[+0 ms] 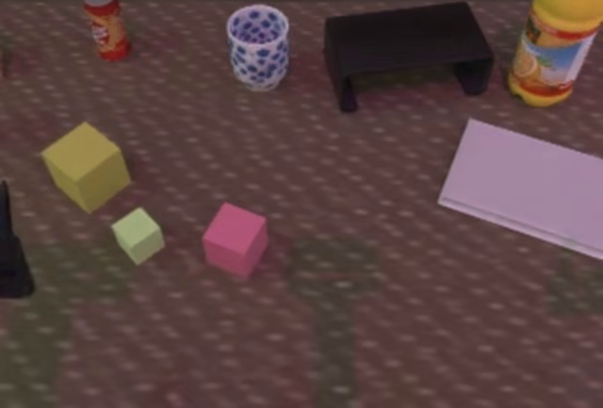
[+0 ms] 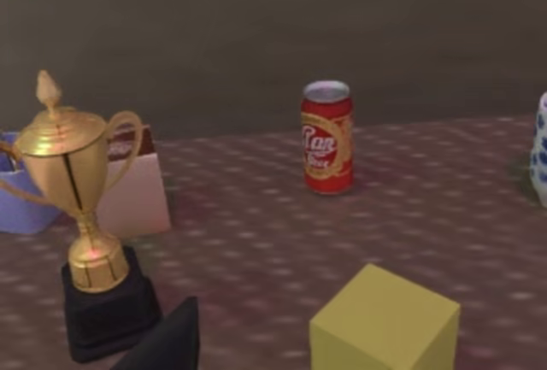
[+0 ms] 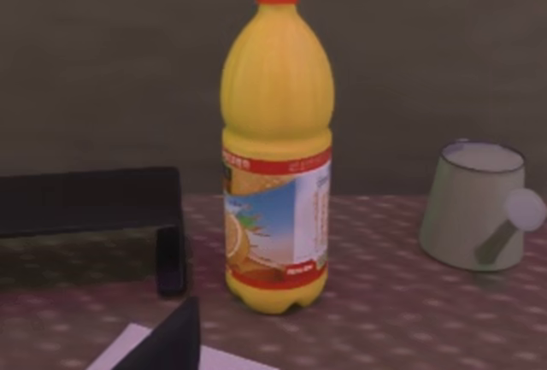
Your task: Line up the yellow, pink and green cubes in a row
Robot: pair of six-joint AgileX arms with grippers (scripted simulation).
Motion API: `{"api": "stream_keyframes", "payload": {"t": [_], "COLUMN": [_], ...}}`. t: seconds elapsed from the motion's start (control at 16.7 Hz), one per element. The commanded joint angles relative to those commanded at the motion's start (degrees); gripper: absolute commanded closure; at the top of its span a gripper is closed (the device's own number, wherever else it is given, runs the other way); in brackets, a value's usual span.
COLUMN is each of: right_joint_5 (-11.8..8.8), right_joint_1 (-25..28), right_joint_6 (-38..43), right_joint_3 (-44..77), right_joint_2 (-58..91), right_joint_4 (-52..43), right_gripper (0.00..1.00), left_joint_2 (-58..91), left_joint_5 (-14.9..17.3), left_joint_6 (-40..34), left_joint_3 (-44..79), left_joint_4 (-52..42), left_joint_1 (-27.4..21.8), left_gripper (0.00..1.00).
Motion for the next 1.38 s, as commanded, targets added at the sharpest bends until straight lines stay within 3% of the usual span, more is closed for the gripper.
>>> {"api": "stream_keyframes", "payload": {"t": [0.9,1.14,1.38], "right_joint_5": [0.0,0.0,0.0], "right_joint_1": [0.0,0.0,0.0], "right_joint_6": [0.0,0.0,0.0], "right_joint_3": [0.0,0.0,0.0], "right_joint_2": [0.0,0.0,0.0], "right_joint_4": [0.0,0.0,0.0], "right_gripper": [0.00,0.00,0.00], "left_joint_2": [83.7,96.5,100.1], "left_joint_5": [0.1,0.1,0.1], "left_joint_6": [23.9,27.7,28.9], "left_joint_3": [56.0,66.2,69.8], "left_joint_4": [-43.4,-49.3,-51.0], "left_joint_1": [-10.9,-12.6,-13.0], "left_gripper": [0.00,0.00,0.00]}}
